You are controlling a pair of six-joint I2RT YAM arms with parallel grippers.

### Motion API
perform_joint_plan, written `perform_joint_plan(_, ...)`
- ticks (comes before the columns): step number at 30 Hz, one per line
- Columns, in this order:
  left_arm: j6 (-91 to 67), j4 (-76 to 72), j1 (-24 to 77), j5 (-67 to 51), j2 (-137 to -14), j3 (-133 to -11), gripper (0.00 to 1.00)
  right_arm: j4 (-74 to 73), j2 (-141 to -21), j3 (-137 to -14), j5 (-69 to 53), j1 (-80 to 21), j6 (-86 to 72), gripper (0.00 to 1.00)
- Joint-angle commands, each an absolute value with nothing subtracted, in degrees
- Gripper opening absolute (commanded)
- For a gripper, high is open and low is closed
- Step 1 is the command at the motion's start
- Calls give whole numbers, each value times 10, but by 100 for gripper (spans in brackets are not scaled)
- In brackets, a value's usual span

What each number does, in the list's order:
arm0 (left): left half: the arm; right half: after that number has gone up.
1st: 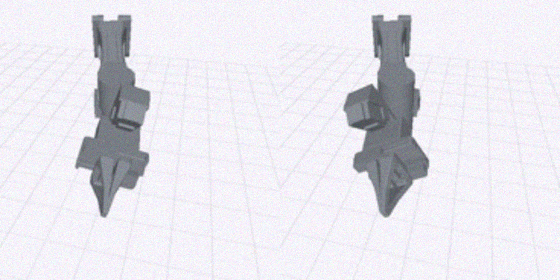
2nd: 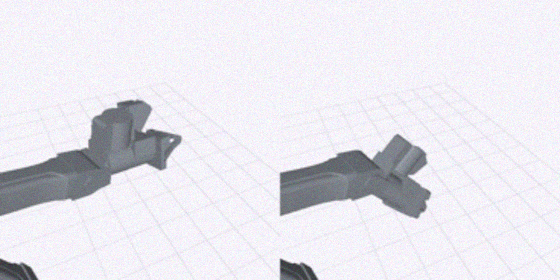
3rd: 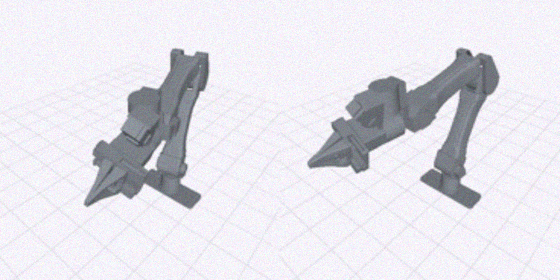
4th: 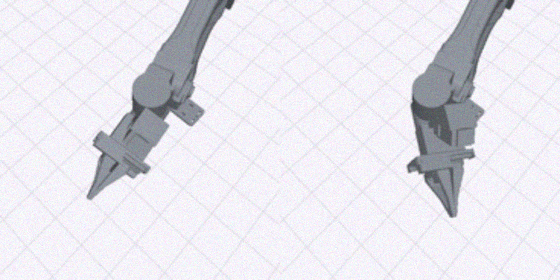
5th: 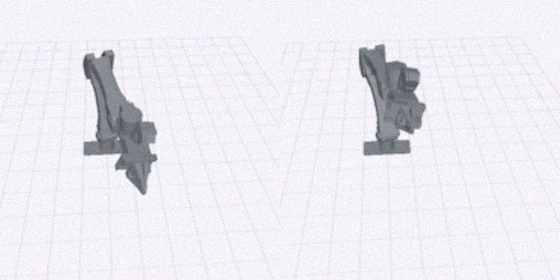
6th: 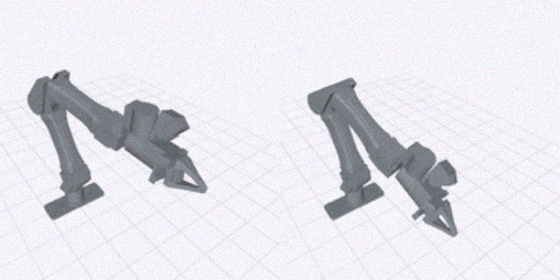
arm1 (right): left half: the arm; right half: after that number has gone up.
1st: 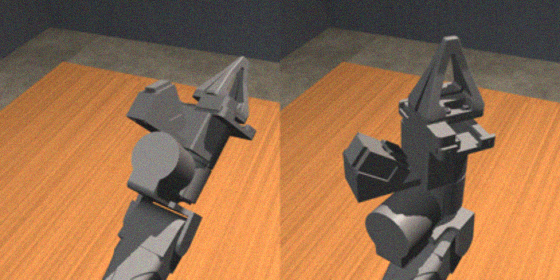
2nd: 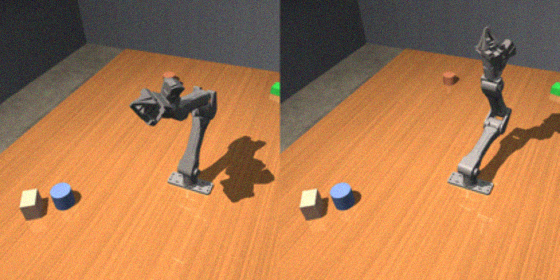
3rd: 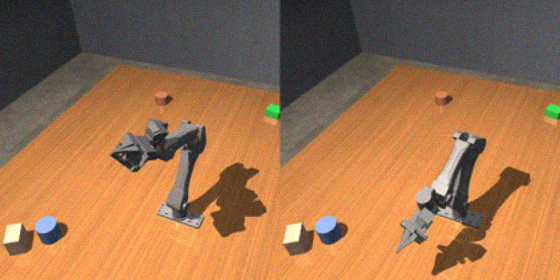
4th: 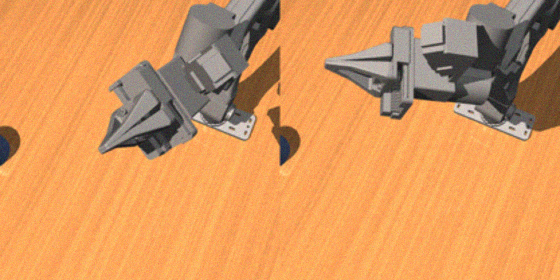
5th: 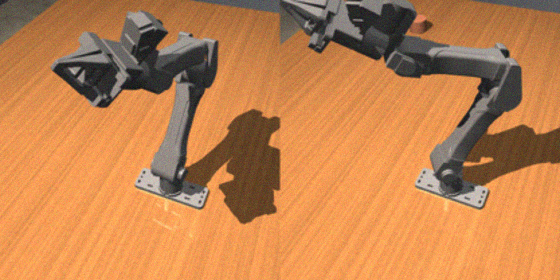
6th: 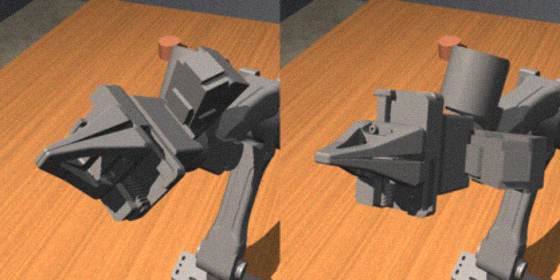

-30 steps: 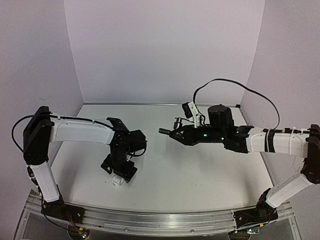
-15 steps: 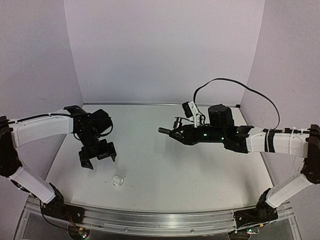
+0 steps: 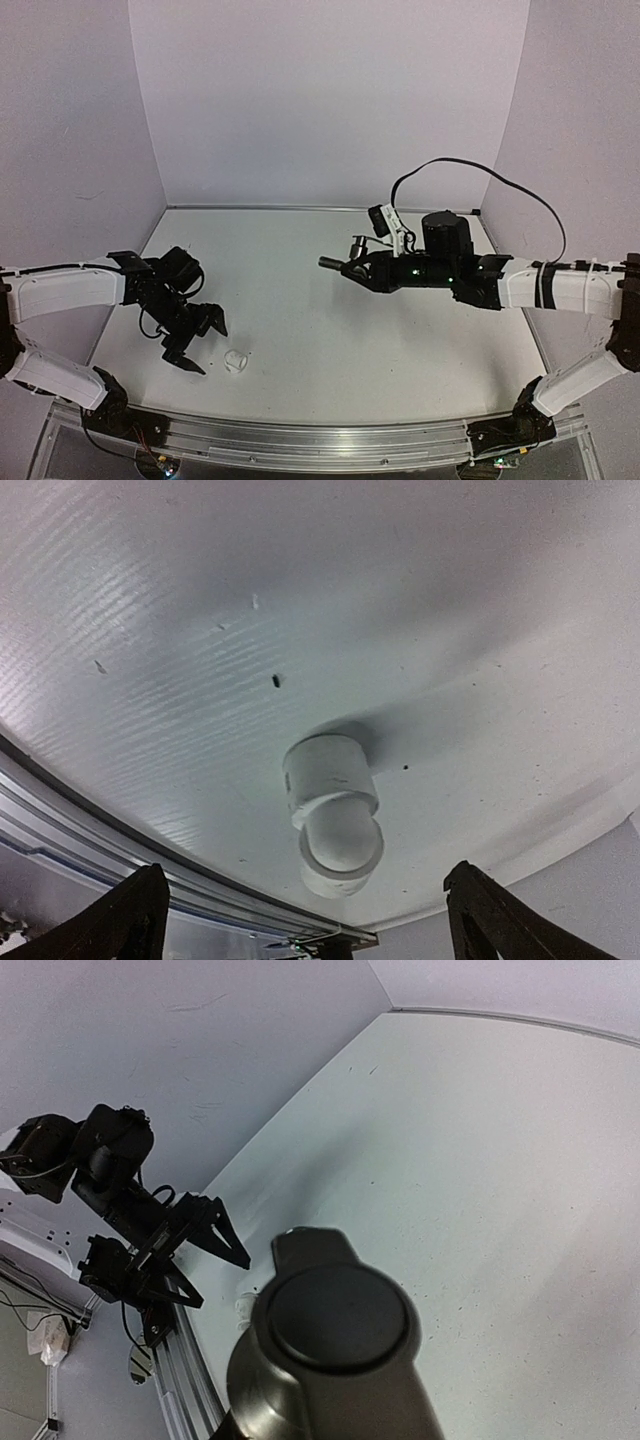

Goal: Install the water faucets

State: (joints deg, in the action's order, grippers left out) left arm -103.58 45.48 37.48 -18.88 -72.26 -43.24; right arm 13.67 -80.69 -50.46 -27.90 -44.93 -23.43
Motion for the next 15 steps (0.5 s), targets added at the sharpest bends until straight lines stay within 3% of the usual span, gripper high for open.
perform_joint_plan(1,-1137,378,384,-192,-735,-438,100,179,-769,-505,-278,-450,-231,0)
perform_joint_plan(8,-1138,367,406,-194,-796,-480,99,174,-764,-507,-272,-450,-229,0)
perform_joint_plan(15,-1163,342,444,-201,-842,-473,90,175,-769,-510,-274,-450,-231,0)
